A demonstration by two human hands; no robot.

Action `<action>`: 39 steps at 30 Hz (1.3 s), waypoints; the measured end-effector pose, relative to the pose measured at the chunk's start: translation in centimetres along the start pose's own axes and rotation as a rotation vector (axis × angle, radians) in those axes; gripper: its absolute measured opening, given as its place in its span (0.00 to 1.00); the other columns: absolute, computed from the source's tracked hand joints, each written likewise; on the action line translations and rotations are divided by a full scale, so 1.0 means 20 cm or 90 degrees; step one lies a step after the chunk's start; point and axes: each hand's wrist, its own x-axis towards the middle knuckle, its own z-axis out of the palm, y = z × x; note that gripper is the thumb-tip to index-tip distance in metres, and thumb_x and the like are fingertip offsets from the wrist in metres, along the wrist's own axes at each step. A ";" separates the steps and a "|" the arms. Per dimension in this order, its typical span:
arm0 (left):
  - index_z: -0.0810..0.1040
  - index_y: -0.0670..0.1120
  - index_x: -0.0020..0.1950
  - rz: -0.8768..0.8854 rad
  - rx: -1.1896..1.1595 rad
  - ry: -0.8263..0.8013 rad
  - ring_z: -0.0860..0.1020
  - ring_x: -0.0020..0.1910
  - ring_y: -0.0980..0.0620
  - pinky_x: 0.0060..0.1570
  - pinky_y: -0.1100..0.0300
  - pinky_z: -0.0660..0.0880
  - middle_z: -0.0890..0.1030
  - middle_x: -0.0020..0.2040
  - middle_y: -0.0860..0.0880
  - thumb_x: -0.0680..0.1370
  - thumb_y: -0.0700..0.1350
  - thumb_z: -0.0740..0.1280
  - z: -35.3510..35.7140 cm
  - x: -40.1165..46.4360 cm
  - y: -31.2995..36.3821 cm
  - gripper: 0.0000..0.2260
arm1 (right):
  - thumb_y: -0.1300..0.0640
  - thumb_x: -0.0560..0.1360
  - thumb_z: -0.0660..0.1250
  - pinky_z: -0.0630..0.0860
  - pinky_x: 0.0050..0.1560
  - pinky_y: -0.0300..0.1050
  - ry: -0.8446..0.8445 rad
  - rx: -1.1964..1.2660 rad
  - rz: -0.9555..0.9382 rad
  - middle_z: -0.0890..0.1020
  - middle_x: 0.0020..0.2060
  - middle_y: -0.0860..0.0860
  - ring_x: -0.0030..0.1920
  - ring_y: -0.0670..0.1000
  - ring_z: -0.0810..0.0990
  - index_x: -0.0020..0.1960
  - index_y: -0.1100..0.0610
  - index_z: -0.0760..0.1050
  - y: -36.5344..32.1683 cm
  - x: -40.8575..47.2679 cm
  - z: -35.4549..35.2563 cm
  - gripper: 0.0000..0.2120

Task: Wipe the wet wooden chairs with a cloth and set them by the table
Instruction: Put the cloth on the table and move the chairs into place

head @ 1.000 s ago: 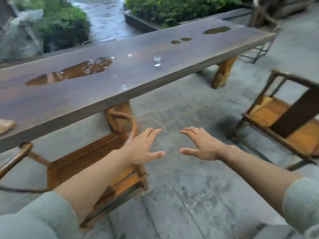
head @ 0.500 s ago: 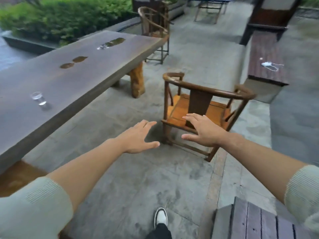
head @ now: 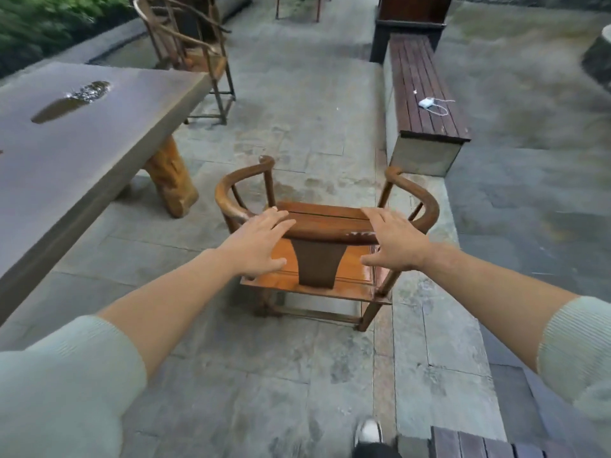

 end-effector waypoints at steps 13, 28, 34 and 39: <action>0.74 0.52 0.35 -0.053 0.095 -0.277 0.73 0.30 0.54 0.26 0.60 0.68 0.75 0.32 0.54 0.60 0.62 0.64 0.17 0.68 -0.24 0.15 | 0.43 0.66 0.62 0.72 0.33 0.43 -0.172 -0.062 -0.124 0.77 0.31 0.45 0.32 0.47 0.76 0.38 0.46 0.70 0.31 0.54 0.20 0.07; 0.68 0.51 0.36 -0.114 -0.023 -0.282 0.73 0.31 0.51 0.25 0.62 0.65 0.74 0.35 0.49 0.67 0.51 0.64 0.13 0.44 -0.15 0.07 | 0.41 0.66 0.67 0.78 0.37 0.41 -0.160 -0.133 -0.158 0.79 0.34 0.44 0.35 0.44 0.79 0.41 0.44 0.72 0.25 0.56 0.18 0.09; 0.74 0.48 0.41 -0.234 -0.093 -0.273 0.76 0.35 0.48 0.29 0.59 0.69 0.76 0.39 0.48 0.69 0.51 0.66 0.15 0.31 -0.22 0.08 | 0.39 0.63 0.69 0.78 0.37 0.43 -0.192 -0.220 -0.257 0.79 0.33 0.43 0.35 0.43 0.78 0.46 0.40 0.74 0.15 0.83 0.12 0.13; 0.73 0.48 0.42 -0.382 -0.128 -0.257 0.75 0.36 0.46 0.35 0.55 0.74 0.75 0.38 0.47 0.67 0.51 0.64 0.14 0.21 -0.31 0.08 | 0.41 0.66 0.68 0.78 0.40 0.44 -0.177 -0.277 -0.423 0.79 0.37 0.45 0.41 0.48 0.81 0.50 0.42 0.74 -0.05 1.22 0.05 0.14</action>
